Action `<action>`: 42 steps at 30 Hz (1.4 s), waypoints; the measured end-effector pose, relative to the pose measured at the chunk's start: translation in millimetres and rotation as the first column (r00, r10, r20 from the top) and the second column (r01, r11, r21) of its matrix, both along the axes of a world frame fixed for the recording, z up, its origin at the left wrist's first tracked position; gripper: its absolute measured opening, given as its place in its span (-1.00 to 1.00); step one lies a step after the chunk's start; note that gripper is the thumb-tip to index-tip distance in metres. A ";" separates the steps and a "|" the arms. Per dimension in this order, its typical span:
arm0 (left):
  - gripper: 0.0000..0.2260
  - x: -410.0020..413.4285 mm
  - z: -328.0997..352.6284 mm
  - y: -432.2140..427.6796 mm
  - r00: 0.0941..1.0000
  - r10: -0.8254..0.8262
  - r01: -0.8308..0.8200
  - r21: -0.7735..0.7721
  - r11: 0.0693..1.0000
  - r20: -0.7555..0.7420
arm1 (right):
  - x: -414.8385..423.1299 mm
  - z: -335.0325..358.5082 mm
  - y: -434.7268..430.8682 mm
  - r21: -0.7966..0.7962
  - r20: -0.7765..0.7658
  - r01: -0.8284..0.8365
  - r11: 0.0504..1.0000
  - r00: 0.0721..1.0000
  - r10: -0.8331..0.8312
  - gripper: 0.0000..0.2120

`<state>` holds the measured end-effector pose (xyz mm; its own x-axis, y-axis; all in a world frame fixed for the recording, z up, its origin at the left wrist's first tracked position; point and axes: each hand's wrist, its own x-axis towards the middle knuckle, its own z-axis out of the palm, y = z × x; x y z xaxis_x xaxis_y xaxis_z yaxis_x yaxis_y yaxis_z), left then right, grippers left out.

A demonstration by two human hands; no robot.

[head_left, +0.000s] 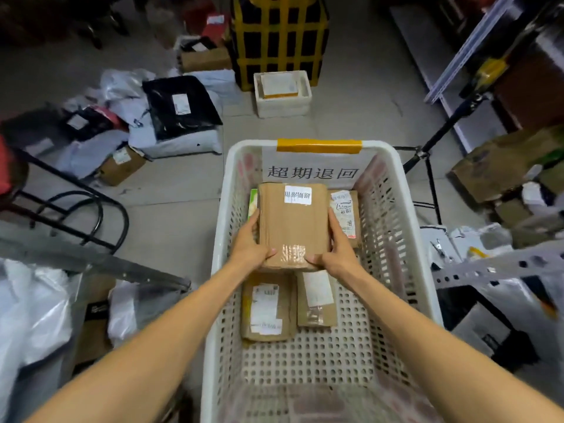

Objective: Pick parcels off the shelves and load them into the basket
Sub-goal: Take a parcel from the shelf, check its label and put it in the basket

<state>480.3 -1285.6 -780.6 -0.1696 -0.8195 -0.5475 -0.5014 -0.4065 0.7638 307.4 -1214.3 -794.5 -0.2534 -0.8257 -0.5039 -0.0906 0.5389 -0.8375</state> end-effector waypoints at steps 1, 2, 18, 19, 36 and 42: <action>-0.14 -2.4 -7.2 -12.8 1.000 0.001 0.000 -0.038 0.999 0.020 | -2.0 -10.4 -16.4 -0.023 -0.012 -0.010 1.000 1.000 0.010 0.05; -0.14 -5.0 -13.1 -24.1 0.999 -0.018 0.022 -0.079 0.997 0.051 | -4.0 -20.5 -30.9 -0.037 -0.021 -0.013 0.999 1.000 0.013 0.04; -0.42 -5.6 -47.1 -59.5 0.711 -0.422 0.606 -0.186 0.773 0.562 | 15.4 -67.2 -107.8 -0.034 -0.319 -0.131 0.991 0.941 0.114 -0.13; -0.42 -7.6 -40.6 -58.9 0.684 -0.440 0.631 -0.168 0.757 0.582 | 16.2 -62.0 -108.5 -0.009 -0.363 -0.143 0.990 0.923 0.130 -0.14; -0.75 -30.2 215.2 -34.4 0.378 -0.408 0.872 -0.172 0.458 0.831 | 21.2 239.8 -30.3 0.376 -0.746 -0.511 0.773 0.327 0.580 -0.67; -0.71 -4.1 312.4 -16.5 0.416 -0.365 0.856 -0.224 0.465 0.833 | 33.7 329.8 -14.9 0.384 -0.794 -0.599 0.702 0.174 0.583 -0.55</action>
<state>476.2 -1302.1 -468.2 -0.6051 -0.7606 -0.2351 -0.7901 0.6100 0.0603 341.0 -1229.2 -464.7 0.0569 -0.9336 -0.3538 -0.9931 -0.0166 -0.1159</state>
